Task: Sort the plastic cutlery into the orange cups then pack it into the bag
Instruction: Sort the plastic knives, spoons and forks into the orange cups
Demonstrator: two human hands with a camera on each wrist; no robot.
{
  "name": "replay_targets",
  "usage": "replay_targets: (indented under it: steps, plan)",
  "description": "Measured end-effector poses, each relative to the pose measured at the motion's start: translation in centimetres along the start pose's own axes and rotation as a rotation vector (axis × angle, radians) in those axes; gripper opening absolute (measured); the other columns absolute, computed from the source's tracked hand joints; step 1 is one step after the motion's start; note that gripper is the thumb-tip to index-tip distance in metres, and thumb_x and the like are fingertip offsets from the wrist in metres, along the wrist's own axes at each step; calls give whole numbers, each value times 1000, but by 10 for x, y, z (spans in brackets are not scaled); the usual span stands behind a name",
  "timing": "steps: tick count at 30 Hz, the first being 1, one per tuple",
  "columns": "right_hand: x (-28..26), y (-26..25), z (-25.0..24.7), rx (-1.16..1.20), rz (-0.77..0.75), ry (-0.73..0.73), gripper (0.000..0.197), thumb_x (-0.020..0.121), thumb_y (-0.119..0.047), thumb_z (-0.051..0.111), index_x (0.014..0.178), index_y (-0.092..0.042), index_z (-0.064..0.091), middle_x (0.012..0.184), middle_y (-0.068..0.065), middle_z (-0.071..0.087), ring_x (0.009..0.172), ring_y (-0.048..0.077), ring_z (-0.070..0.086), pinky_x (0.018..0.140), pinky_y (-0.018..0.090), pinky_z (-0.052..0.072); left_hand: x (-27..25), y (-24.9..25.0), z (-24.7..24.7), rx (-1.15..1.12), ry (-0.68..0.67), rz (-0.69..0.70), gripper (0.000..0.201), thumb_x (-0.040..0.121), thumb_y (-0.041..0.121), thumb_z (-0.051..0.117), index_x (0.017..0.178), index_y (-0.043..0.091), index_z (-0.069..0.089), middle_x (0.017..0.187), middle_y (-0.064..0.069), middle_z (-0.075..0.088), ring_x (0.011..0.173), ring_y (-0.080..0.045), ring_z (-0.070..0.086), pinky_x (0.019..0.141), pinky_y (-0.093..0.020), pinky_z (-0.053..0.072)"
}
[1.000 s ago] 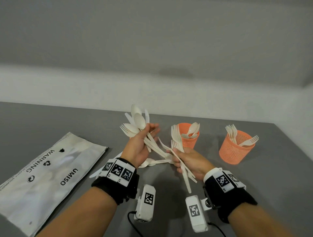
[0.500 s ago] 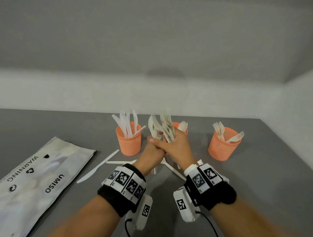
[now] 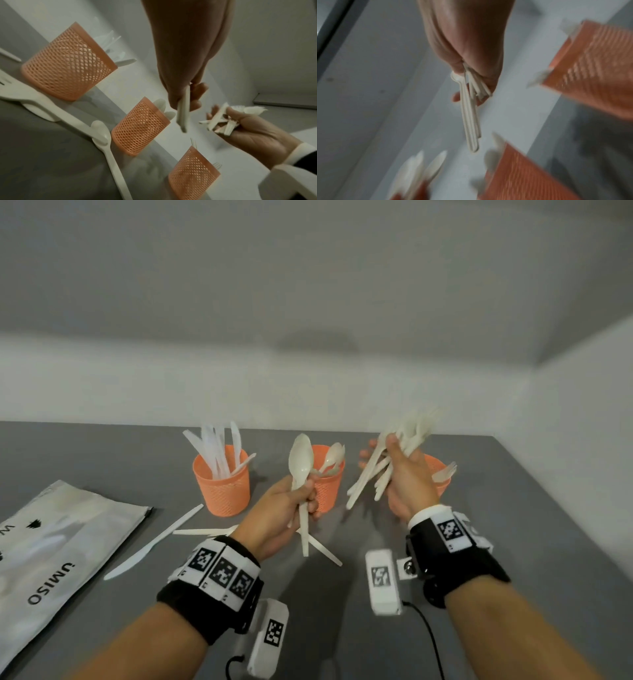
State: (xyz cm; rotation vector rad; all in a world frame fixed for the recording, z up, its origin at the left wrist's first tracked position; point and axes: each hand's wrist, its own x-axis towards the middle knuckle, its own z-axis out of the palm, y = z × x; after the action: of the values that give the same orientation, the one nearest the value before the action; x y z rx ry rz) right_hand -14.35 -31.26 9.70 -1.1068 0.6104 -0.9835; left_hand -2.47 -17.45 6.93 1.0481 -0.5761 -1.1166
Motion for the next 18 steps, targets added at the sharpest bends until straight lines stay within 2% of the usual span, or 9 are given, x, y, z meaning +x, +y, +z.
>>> replay_targets:
  steps: [3,6,8,10,11,13,15,17,18]
  plan:
    - [37,-26,-33,-66,-141,213,23,96,-19,47,117,-13,43,69,0,56,46,6,53,50,25,48,2,0,5,66,-4,18,15,99,21,40,97,12,51,58,2,50,48,-9,44,57,-25,44]
    - [65,-33,-52,-265,-252,296,36,92,-19,52,127,-17,40,94,4,54,58,6,51,54,18,47,5,-2,10,123,6,30,19,99,26,39,94,12,51,57,1,49,46,-9,41,55,-25,44]
    - [73,-26,-55,-363,-264,309,52,90,-19,56,137,-12,33,110,4,52,81,15,60,71,16,52,6,-4,12,156,18,32,21,99,28,38,92,12,51,56,3,47,45,-8,39,56,-25,43]
    - [79,-13,-59,-436,-254,303,55,87,-15,61,136,-9,35,114,2,53,102,25,59,90,26,49,8,-6,11,179,26,43,22,99,28,38,90,13,52,55,4,44,45,-8,37,56,-25,41]
    - [80,-7,-61,-463,-244,289,52,85,-11,63,131,-10,40,111,3,54,101,24,58,88,24,49,8,-6,10,185,30,49,22,99,28,38,90,13,53,55,4,44,46,-8,36,56,-25,40]
    - [81,4,-67,-498,-215,259,50,80,-3,66,123,-12,44,92,1,50,81,16,55,68,9,45,8,-6,7,196,29,57,22,99,27,39,91,13,53,57,4,44,47,-8,36,57,-26,40]
    - [79,10,-72,-481,-147,234,49,79,0,66,121,-15,46,84,-3,46,67,8,50,51,4,42,8,-6,5,212,21,63,21,98,27,39,94,12,53,59,3,45,48,-9,37,58,-26,40]
    - [82,14,-74,-493,-50,214,36,82,-1,62,116,-8,51,94,6,58,67,11,56,53,13,48,9,-7,6,230,20,66,20,99,25,38,99,12,54,61,2,46,48,-8,38,58,-26,40]
    - [86,14,-75,-539,6,200,31,84,-4,61,114,-7,54,102,10,62,74,17,60,63,21,53,9,-8,7,241,20,70,20,99,24,38,101,13,55,62,2,46,48,-8,39,59,-26,40]
